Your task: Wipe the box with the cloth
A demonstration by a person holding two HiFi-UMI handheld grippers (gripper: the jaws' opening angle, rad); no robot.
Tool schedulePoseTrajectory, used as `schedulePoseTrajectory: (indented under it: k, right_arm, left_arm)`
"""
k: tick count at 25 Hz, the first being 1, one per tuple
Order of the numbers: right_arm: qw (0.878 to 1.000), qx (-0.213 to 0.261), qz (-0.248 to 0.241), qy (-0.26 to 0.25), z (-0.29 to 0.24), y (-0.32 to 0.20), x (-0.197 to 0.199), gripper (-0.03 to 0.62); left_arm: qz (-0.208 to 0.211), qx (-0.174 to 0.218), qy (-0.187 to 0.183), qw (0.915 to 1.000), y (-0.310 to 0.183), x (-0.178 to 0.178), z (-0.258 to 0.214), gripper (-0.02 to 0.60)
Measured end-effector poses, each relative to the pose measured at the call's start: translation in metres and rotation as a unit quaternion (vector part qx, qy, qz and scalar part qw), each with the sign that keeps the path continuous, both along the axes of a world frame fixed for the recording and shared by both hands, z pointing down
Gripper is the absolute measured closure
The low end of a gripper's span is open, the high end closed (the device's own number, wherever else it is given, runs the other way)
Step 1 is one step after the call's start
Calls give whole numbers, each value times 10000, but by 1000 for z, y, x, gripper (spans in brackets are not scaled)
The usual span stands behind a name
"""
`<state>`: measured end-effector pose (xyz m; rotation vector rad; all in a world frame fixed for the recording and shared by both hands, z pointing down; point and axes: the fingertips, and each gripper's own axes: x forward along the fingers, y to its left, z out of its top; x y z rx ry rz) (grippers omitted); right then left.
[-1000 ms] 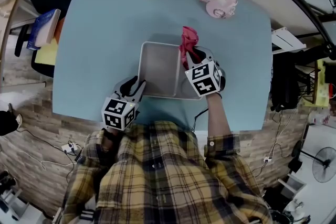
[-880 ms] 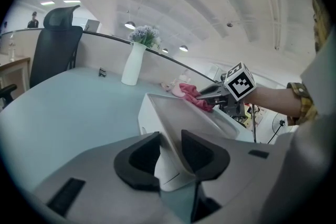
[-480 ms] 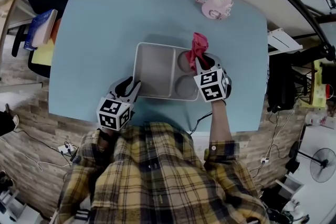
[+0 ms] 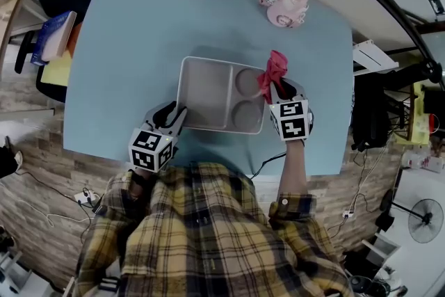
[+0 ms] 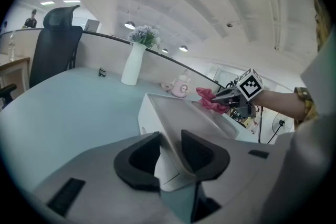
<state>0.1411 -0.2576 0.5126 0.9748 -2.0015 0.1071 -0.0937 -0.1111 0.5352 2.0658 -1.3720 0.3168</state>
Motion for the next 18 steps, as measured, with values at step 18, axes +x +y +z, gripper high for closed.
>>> schedulePoseTrajectory:
  k: [18]
  right_arm:
    - [9807, 201, -1608, -1090, -68, 63, -137, 539]
  left_arm:
    - [-66, 127, 11, 9999, 0, 0, -1, 456]
